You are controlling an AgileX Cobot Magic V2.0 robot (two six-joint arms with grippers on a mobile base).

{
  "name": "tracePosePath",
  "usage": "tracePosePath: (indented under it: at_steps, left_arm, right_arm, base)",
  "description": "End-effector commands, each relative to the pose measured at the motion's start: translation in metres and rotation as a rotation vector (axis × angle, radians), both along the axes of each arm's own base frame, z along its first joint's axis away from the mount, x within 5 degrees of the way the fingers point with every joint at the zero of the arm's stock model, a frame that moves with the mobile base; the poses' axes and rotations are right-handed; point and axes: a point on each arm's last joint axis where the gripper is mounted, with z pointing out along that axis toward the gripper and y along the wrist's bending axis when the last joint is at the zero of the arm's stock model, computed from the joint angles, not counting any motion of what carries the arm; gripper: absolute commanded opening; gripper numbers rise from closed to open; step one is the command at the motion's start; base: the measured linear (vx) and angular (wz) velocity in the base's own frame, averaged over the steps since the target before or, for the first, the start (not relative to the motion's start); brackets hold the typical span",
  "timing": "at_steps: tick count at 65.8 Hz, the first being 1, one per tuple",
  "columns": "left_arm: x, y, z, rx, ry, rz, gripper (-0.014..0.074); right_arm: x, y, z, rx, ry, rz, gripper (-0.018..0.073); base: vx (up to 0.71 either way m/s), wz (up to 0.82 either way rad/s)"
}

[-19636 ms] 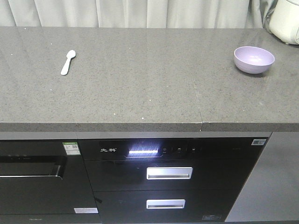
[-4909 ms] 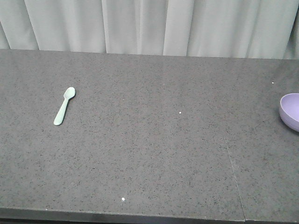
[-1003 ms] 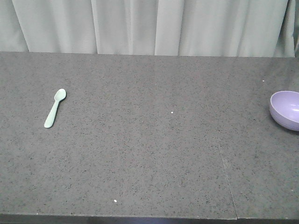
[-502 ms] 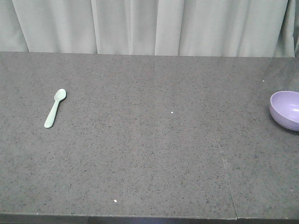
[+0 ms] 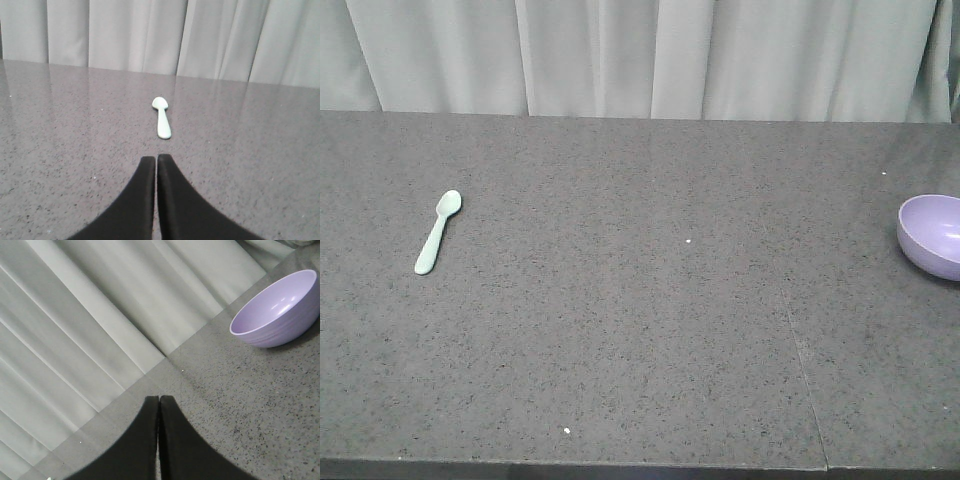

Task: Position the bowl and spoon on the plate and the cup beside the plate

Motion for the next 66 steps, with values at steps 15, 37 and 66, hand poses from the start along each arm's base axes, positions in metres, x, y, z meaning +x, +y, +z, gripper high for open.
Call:
tracePosePath:
  at_steps: [15,37,66]
  left_arm:
    - [-0.003,0.004,0.020,-0.196,-0.292,0.025,-0.0006]
    - [-0.007,0.007,0.033,-0.204,-0.445,0.044,-0.0006]
    - [-0.016,0.011,0.048,-0.484,-0.648,-0.012,-0.0006]
  right_arm:
    - [-0.001,-0.003,0.000,-0.008,-0.045,-0.037,-0.0005]
    - [-0.001,-0.003,0.000,-0.008,-0.045,-0.037,-0.0005]
    - [-0.001,-0.002,0.002,0.026,-0.044,-0.024,-0.0005]
  base:
    - [0.00,0.00]
    - [0.00,0.00]
    - [0.00,0.00]
